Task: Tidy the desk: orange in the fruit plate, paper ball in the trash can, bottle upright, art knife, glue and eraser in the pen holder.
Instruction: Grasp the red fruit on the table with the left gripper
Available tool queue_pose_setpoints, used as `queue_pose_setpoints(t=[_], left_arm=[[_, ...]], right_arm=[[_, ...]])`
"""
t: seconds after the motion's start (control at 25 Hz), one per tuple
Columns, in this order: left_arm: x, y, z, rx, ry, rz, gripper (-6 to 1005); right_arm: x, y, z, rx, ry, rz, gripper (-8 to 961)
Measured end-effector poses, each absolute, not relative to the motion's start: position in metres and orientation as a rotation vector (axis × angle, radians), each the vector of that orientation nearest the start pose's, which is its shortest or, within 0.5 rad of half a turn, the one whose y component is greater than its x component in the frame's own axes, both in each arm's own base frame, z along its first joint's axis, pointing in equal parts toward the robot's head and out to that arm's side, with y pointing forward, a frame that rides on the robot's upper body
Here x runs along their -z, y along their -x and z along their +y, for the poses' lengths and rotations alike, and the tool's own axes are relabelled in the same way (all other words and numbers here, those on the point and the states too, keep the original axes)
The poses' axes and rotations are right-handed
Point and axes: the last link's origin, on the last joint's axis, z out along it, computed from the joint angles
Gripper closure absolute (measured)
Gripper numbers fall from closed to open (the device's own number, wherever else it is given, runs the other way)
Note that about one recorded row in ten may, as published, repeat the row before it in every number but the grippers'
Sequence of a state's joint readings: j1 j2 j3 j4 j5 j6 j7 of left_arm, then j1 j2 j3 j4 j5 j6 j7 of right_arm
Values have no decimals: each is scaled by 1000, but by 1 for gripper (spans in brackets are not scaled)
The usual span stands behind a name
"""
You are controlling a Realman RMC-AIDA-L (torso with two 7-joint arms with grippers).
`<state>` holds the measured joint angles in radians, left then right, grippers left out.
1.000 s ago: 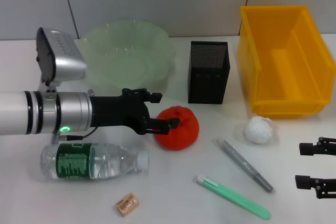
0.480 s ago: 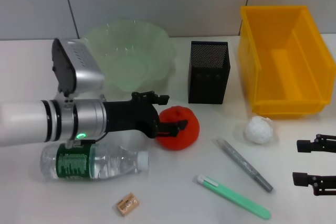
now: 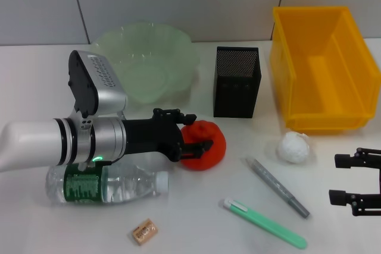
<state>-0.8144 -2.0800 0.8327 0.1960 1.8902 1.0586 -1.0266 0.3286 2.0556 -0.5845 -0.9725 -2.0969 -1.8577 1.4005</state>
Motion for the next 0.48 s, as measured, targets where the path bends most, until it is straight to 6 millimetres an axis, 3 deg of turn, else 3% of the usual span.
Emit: queue_pose_setpoints(t=[0.08, 0.48], left_arm=[[90, 230, 378, 412, 2736, -368, 207], [90, 229, 377, 418, 2742, -365, 589]], right_arm=[[-66, -300, 267, -569, 2763, 566, 170], [-65, -298, 269, -565, 2758, 556, 170]])
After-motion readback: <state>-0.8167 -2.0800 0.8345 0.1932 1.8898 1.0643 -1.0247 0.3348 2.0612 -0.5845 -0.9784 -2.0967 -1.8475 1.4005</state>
